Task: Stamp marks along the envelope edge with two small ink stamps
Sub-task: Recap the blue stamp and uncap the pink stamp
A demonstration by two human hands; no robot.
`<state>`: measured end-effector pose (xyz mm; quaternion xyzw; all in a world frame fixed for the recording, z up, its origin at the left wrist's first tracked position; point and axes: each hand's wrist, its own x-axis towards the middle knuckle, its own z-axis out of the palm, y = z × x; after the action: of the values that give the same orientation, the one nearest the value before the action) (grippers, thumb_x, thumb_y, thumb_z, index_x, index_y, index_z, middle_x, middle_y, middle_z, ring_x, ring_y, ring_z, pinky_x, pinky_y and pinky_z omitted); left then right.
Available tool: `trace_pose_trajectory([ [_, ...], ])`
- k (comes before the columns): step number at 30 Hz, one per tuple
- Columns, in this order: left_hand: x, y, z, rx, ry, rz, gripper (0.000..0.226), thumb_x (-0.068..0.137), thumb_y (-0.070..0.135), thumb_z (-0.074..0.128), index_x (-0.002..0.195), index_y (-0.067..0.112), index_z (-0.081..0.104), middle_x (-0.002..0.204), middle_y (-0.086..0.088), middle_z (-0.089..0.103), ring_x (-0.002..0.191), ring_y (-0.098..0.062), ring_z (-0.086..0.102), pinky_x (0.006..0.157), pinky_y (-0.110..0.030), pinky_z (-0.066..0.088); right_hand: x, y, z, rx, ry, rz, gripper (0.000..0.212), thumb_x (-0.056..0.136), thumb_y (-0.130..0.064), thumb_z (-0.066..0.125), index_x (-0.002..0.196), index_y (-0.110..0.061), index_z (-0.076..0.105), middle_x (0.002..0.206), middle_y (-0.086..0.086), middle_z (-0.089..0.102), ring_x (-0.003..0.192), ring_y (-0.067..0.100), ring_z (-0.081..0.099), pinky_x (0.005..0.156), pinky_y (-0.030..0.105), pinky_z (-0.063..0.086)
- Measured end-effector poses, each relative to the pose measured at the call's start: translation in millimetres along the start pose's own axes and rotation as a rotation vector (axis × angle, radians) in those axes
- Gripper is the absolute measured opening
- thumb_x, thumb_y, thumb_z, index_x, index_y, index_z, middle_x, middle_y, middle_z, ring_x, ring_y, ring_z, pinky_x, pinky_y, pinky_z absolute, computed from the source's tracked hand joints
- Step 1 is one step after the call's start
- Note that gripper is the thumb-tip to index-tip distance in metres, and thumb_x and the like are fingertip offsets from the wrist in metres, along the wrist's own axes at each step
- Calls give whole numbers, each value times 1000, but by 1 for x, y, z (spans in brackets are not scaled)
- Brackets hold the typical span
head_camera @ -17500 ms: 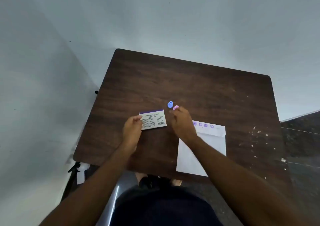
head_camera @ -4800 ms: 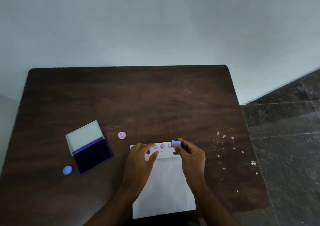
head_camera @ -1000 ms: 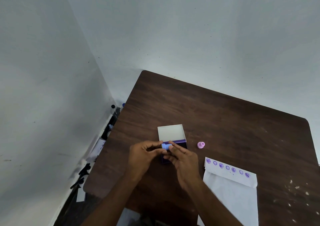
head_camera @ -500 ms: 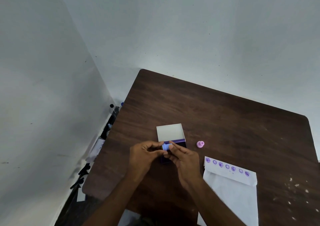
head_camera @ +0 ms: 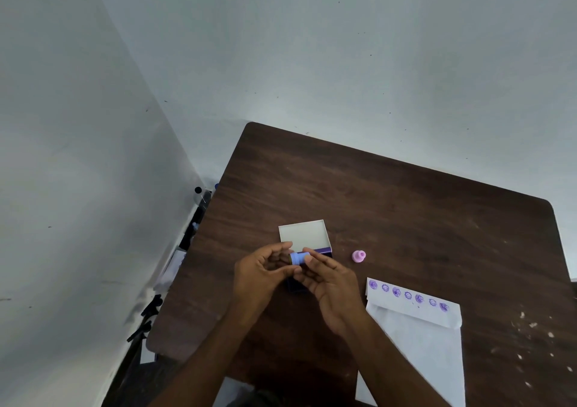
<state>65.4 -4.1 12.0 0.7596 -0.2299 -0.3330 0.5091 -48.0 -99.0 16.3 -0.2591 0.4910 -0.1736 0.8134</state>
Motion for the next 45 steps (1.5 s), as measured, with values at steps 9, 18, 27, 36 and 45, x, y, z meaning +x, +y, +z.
trace_pose_trajectory([
  [9,5,-5,10,-58,-41,0,54,70,10,80,121,16,63,104,10,69,93,7,66,79,-7,49,3,-9,-7,77,39,36,27,82,-3,69,108,7,67,104,28,71,88,38,72,69,33,61],
  [18,24,-3,37,-96,-131,-65,46,69,13,83,112,16,68,96,2,74,88,-8,70,77,-15,54,19,-44,-39,-410,306,-320,20,81,-13,74,100,-9,74,86,7,77,80,22,74,74,37,61],
  [27,47,-3,76,59,-234,-69,32,77,22,78,108,20,69,94,11,72,84,3,67,79,-12,53,67,-55,-78,-1290,478,-578,31,86,-28,67,115,-16,68,107,2,73,98,16,64,92,37,51],
  [36,48,-9,86,145,-223,-64,25,83,18,72,109,19,71,96,12,73,87,4,67,85,-17,54,81,-50,-77,-1552,386,-585,15,90,-27,58,99,-21,68,103,0,70,103,20,56,92,37,36],
  [45,53,-3,95,190,-222,-38,23,85,13,69,108,18,71,95,17,71,88,8,65,82,-8,49,79,-43,-96,-1445,425,-497,30,87,-31,62,115,-19,62,124,2,60,114,18,51,99,34,41],
])
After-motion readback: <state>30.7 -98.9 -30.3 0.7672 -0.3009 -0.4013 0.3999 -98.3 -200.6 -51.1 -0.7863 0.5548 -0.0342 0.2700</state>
